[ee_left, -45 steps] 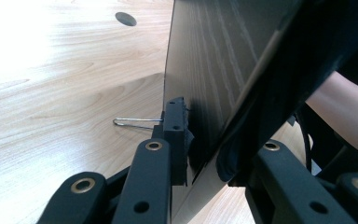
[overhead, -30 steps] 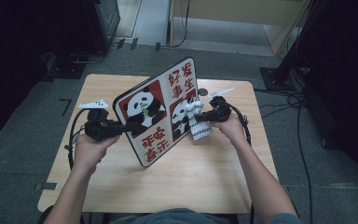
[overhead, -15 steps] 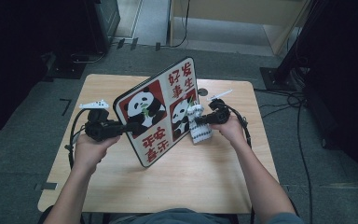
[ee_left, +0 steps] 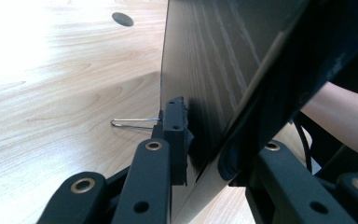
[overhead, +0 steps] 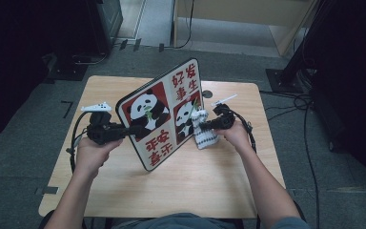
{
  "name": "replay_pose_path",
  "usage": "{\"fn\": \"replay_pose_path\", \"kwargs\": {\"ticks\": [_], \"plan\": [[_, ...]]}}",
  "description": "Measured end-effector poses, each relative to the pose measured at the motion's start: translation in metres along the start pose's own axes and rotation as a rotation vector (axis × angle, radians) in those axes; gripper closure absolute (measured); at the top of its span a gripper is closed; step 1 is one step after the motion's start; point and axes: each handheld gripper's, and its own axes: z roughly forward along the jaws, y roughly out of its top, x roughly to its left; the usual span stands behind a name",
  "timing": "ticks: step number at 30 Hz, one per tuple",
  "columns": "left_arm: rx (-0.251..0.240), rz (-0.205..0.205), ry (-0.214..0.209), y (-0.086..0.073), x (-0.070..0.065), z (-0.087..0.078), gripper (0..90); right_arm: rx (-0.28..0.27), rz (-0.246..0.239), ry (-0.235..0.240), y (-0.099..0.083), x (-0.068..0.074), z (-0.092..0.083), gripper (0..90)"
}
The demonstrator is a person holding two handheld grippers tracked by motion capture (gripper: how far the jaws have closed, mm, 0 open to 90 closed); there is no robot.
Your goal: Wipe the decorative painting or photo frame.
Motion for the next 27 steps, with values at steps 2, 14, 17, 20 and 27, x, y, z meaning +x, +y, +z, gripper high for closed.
{"fn": "replay_pose_path", "kwargs": {"ticks": [2, 14, 17, 20, 27], "plan": [[0.0, -0.001, -0.003, 0.0, 0.001, 0.0, 76.1, 0.0, -0.002, -0.002, 0.001, 0.001, -0.001, 75.0], [-0.009, -0.003, 0.001, -0.001, 0.0, 0.0, 75.7, -0.073, -0.046, -0.01, 0.011, 0.009, -0.022, 75.1], [-0.008, -0.004, 0.0, -0.001, 0.0, 0.0, 75.5, -0.091, -0.067, -0.011, 0.017, 0.015, -0.029, 75.1], [-0.011, -0.006, 0.0, -0.001, 0.0, 0.0, 75.4, -0.102, -0.079, -0.013, 0.022, 0.023, -0.036, 75.2], [-0.016, -0.005, 0.005, -0.002, -0.001, 0.0, 75.3, -0.148, -0.106, -0.002, 0.036, 0.041, -0.054, 75.7]]}}
